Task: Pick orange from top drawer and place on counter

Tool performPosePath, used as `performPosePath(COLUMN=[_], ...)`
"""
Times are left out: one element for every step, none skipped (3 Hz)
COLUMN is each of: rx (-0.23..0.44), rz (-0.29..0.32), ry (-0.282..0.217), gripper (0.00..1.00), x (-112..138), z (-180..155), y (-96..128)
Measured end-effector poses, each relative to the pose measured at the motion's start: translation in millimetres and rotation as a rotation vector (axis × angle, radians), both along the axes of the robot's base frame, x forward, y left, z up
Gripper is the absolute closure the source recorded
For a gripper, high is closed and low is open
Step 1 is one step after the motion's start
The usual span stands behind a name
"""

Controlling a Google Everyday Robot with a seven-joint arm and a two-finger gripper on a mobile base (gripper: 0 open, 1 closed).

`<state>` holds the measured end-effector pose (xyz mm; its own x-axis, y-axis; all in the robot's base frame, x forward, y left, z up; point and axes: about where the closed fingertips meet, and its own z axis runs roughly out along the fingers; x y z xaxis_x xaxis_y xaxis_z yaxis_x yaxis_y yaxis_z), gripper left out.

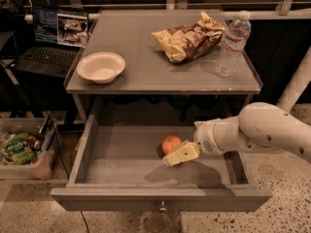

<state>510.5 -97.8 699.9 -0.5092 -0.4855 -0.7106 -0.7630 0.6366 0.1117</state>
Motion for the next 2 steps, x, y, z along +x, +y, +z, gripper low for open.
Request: performPosePath(rx=[-0.002, 0.000], rz=[0.004, 0.008], ry=[0.013, 0.032], gripper=[0.00, 0.00], x=[12, 19], z=[-15, -28], y=[8, 14])
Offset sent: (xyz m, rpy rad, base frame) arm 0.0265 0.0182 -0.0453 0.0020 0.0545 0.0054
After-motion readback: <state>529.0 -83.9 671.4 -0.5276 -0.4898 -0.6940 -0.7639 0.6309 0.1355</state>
